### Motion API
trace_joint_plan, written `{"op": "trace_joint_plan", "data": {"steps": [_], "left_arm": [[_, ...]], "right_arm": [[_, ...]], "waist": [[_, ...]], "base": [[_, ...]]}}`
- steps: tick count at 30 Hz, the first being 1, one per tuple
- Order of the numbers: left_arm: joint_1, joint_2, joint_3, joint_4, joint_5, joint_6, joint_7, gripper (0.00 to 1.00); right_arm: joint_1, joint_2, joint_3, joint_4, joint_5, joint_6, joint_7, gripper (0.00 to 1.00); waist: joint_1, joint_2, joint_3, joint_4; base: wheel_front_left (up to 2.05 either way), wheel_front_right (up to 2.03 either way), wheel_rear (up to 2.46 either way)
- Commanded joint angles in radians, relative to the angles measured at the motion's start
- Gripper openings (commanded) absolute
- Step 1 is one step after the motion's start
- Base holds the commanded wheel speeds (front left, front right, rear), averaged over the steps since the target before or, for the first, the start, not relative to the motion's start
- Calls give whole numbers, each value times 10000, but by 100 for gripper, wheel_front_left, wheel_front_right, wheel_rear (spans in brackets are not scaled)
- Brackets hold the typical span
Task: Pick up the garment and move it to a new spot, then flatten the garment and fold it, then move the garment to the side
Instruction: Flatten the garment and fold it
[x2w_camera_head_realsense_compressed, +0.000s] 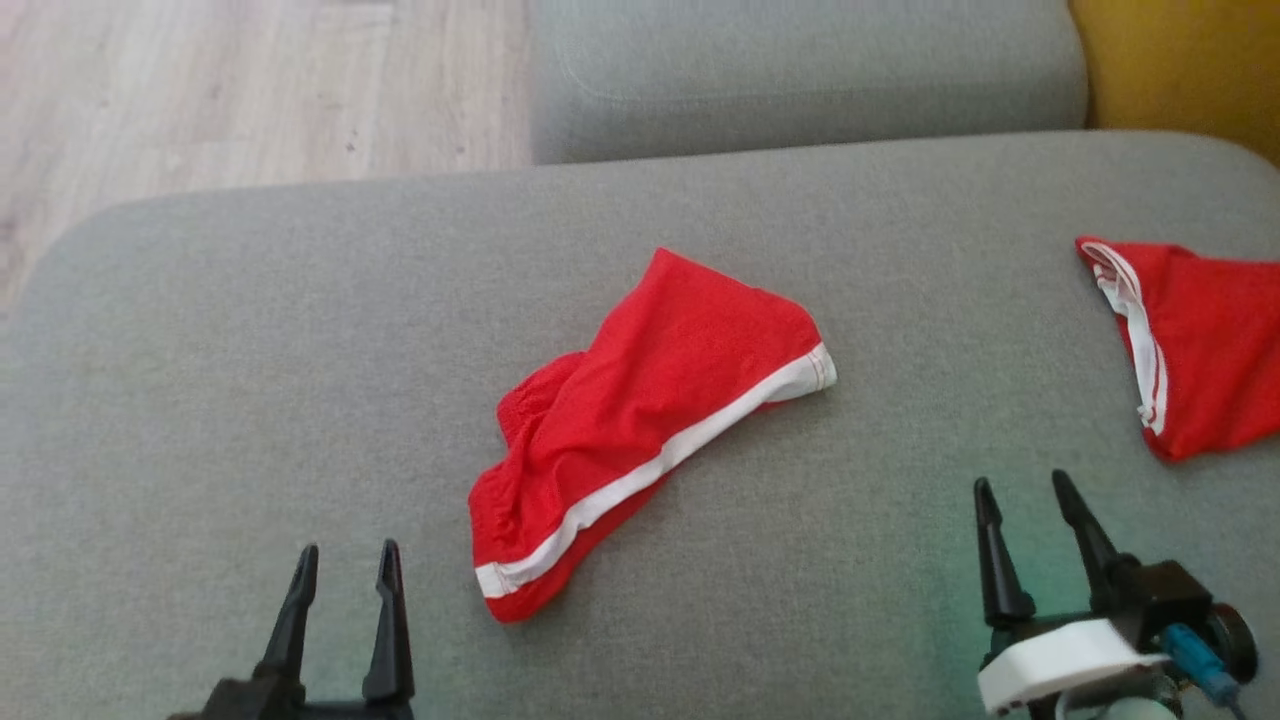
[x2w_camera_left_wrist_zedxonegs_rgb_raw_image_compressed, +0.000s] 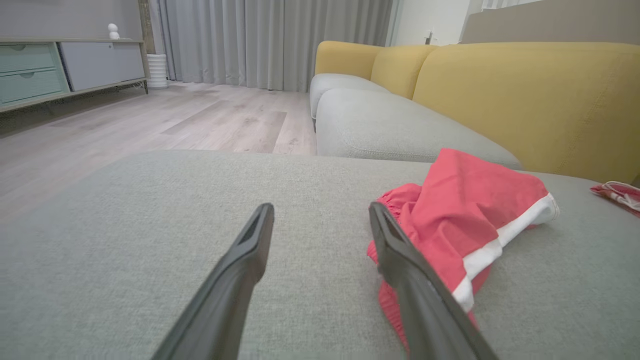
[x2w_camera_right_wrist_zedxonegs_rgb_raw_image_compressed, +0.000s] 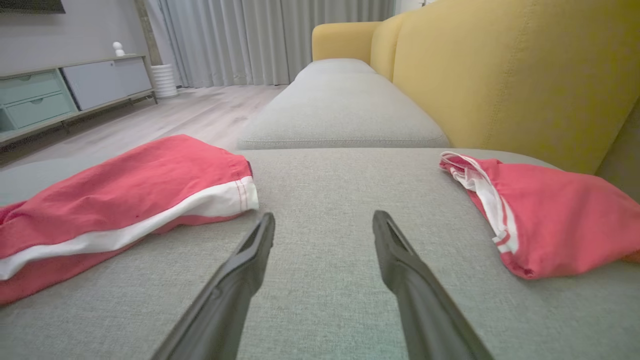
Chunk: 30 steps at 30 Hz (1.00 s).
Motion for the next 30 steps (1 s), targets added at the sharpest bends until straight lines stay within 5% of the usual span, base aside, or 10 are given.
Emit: {"op": "trace_joint_plan", "data": {"steps": [1, 19, 24, 30], "left_arm": [[-257, -31, 412, -247, 82, -35, -94, 100], [-284, -558, 1252, 366, 871, -1037, -95, 100], [-256, -571, 391, 1002, 266, -1366, -55, 100], [-632, -549, -830, 859, -1376, -1480, 1390, 100]], "right_arm": [[-255, -54, 283, -284, 32, 67, -113, 100], [-377, -54, 1093, 19, 469, 67, -113, 100], [-616, -54, 1036, -257, 521, 67, -113, 100], [-1379, -215, 994, -374, 377, 67, -113, 100]], "waist": [[2, 0, -70, 69], [2, 0, -193, 62], [2, 0, -156, 86], [2, 0, 146, 146]], "base": [[0, 0, 0], [0, 0, 0], [0, 0, 0], [0, 0, 0]]}}
